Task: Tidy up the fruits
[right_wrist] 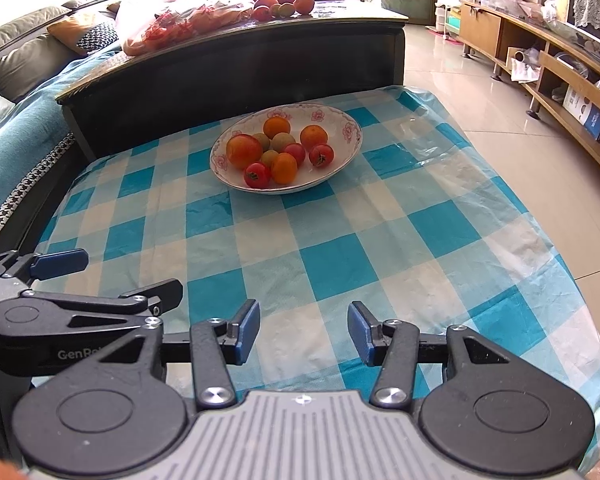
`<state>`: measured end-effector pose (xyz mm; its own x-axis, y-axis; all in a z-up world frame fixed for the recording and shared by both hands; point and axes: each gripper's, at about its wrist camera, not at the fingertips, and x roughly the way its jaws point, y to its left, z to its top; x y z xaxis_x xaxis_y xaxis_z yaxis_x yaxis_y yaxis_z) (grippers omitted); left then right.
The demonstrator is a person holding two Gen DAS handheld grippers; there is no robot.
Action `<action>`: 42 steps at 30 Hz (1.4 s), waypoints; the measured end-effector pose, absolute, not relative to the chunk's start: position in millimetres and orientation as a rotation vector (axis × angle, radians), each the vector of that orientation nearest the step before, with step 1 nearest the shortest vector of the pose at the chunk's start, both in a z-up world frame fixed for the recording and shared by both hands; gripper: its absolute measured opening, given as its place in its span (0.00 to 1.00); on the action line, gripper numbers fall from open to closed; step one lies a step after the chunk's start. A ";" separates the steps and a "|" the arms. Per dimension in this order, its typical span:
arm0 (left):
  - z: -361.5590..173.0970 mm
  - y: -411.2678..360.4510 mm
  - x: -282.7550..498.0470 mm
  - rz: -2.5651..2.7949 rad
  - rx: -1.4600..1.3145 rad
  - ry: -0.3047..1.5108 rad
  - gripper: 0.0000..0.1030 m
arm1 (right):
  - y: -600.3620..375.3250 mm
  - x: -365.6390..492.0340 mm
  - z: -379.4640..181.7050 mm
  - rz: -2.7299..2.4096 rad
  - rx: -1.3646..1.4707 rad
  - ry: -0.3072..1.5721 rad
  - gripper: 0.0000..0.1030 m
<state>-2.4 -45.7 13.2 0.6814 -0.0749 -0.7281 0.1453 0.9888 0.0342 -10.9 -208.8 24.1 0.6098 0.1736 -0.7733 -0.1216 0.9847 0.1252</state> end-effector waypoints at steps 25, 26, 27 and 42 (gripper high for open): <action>17.6 -43.3 -6.8 -0.121 0.056 0.829 0.96 | -207.0 -20.9 26.6 0.169 0.065 0.894 0.50; 17.8 -44.0 -5.9 -0.112 0.058 0.840 0.98 | -207.1 -21.1 26.9 0.169 0.065 0.894 0.50; 18.1 -44.1 -5.3 -0.105 0.061 0.845 0.99 | -207.2 -21.3 27.0 0.170 0.066 0.893 0.50; 19.9 -46.8 -9.8 -0.079 0.092 0.800 1.00 | -207.7 -21.2 29.4 0.170 0.074 0.884 0.50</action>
